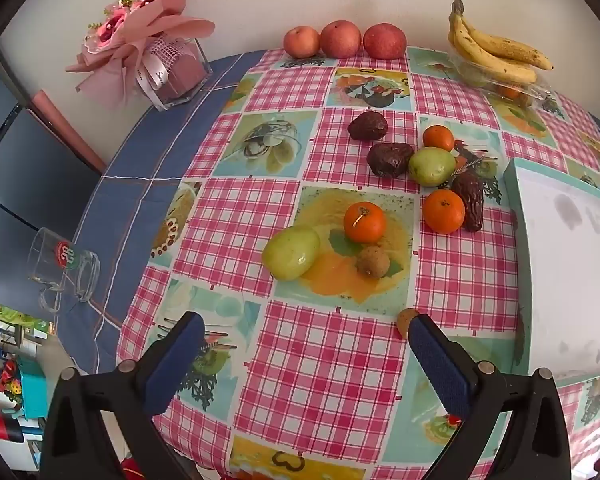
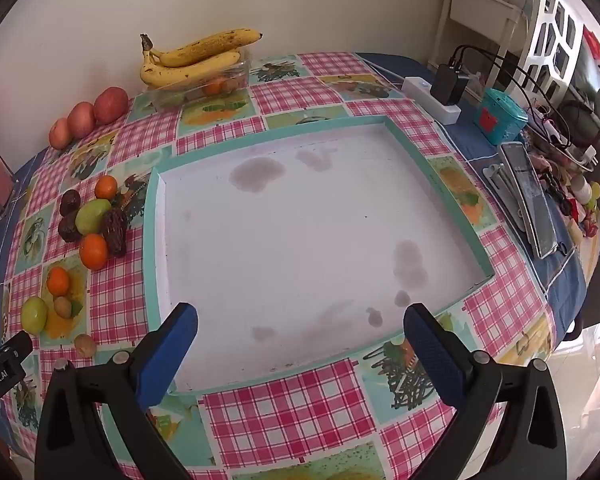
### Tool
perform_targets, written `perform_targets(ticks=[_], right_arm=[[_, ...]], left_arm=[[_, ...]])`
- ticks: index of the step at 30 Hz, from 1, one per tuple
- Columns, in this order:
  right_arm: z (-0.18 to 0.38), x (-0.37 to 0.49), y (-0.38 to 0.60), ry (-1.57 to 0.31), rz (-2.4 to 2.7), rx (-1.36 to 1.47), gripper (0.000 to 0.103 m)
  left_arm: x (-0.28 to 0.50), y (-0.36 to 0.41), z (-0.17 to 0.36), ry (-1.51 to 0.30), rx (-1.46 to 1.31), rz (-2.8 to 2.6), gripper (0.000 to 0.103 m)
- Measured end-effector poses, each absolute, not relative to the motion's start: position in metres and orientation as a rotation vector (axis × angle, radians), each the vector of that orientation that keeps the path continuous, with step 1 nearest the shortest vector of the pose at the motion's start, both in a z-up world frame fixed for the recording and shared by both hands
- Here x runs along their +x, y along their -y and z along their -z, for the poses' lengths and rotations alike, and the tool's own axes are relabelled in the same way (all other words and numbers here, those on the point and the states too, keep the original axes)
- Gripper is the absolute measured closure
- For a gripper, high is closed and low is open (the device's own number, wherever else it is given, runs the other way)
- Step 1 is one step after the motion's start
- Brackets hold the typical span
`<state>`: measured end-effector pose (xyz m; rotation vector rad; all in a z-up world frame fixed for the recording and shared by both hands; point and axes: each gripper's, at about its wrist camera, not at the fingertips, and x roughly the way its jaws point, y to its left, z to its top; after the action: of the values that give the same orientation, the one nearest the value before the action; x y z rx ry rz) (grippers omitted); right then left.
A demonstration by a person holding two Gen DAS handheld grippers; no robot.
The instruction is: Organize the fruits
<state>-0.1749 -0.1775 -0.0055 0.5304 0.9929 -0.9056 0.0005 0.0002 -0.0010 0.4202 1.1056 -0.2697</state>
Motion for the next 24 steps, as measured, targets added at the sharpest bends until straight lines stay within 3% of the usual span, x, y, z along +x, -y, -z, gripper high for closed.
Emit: perform_targets(ticks=[24], right_arm=[[0.0027, -0.1773, 0.1797, -0.987, 0.911, 0.531, 0.0]], left_arm=[[0.0029, -0.0022, 0.0061, -1.12, 0.412, 0.258, 0.0]])
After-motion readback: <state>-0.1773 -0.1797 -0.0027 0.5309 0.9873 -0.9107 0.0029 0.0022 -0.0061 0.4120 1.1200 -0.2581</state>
